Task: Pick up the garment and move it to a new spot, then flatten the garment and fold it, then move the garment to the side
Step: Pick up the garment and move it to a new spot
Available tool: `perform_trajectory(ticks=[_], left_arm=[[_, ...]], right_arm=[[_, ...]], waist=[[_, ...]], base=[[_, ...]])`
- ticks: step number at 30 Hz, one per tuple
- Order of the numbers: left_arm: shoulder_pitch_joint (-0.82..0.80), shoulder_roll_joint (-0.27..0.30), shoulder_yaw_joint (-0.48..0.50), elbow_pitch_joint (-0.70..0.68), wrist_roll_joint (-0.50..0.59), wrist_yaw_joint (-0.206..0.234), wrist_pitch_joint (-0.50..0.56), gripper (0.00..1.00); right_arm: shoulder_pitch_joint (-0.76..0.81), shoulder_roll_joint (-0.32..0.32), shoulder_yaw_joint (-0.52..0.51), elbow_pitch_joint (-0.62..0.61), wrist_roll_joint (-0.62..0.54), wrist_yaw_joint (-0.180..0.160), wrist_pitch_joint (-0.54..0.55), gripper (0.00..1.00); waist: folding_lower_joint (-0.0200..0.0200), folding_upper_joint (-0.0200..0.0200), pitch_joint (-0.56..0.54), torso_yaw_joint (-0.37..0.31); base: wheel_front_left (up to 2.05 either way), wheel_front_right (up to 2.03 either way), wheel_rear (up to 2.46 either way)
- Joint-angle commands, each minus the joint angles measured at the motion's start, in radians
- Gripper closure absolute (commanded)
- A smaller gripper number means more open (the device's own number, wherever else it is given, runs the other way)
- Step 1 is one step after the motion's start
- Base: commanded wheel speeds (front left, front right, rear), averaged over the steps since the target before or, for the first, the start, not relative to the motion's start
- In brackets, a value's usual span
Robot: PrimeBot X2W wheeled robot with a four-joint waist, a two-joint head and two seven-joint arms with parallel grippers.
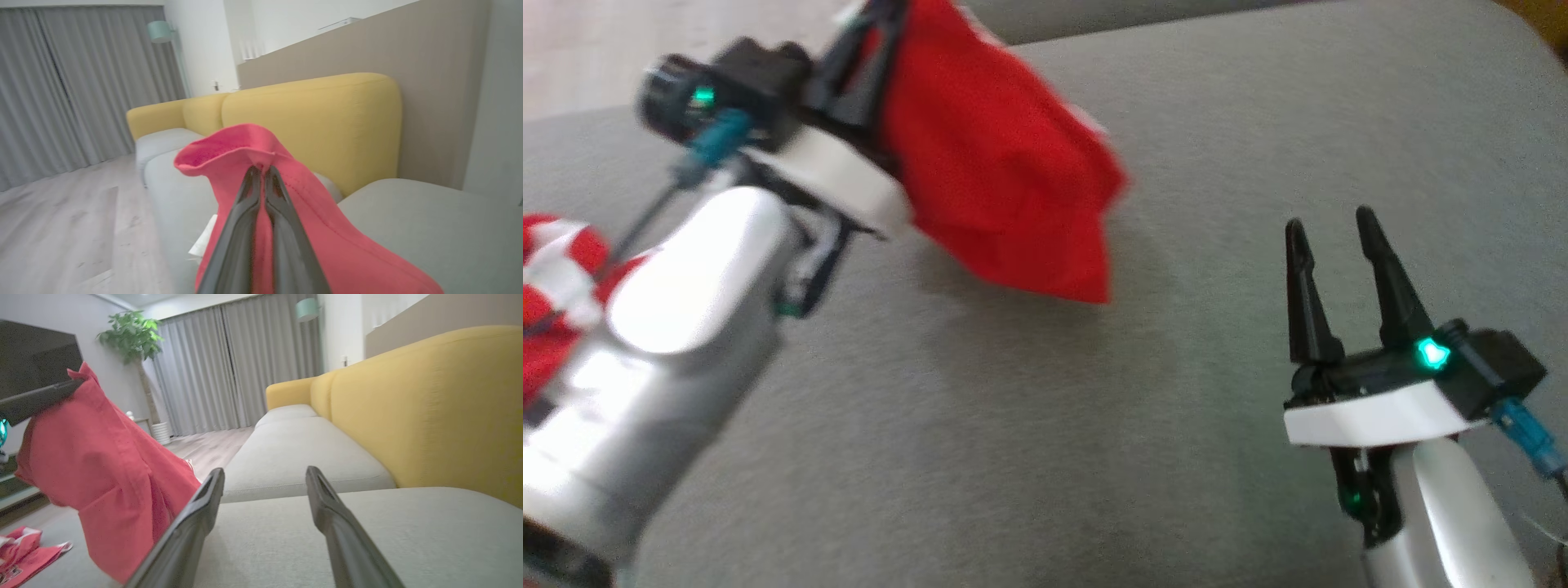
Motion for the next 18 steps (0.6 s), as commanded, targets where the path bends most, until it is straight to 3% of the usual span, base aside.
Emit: perform_trajectory(ticks=[1, 5, 6, 7, 12, 18], left_arm=[[-0.052, 0.008, 0.034, -0.03, 0.009, 0.013, -0.008, 1.0], [-0.042, -0.086, 0.021, -0.017, 0.004, 0.05, -0.026, 1.0], [-0.041, -0.104, 0.013, -0.008, 0.011, 0.056, -0.035, 0.11], [-0.038, -0.119, 0.009, 0.003, 0.012, 0.06, -0.04, 0.0], [-0.012, -0.14, 0.018, 0.05, 0.011, 0.066, -0.087, 0.0], [0.089, -0.063, 0.091, 0.045, 0.002, 0.069, -0.124, 0.0]], right_arm=[[-0.041, -0.004, 0.025, -0.043, 0.009, -0.001, -0.011, 0.0], [-0.055, -0.004, 0.018, -0.058, 0.02, -0.001, -0.011, 0.0], [-0.056, -0.004, 0.014, -0.062, 0.02, -0.001, -0.011, 0.0], [-0.056, -0.004, 0.013, -0.065, 0.022, -0.001, -0.011, 0.0], [-0.048, -0.004, -0.011, -0.079, 0.018, -0.001, -0.011, 0.0], [-0.022, -0.004, -0.054, -0.08, -0.004, -0.001, -0.011, 0.0]], waist=[[0.0, 0.0, 0.024, -0.073], [0.0, 0.0, 0.044, -0.138], [0.0, 0.0, 0.047, -0.148], [0.0, 0.0, 0.051, -0.157], [0.0, 0.0, 0.054, -0.154], [0.0, 0.0, 0.03, -0.06]], base=[[0.0, 0.0, 0.0], [0.0, 0.0, 0.0], [0.0, 0.0, 0.0], [0.0, 0.0, 0.0], [0.0, 0.0, 0.0], [0.0, 0.0, 0.0]])
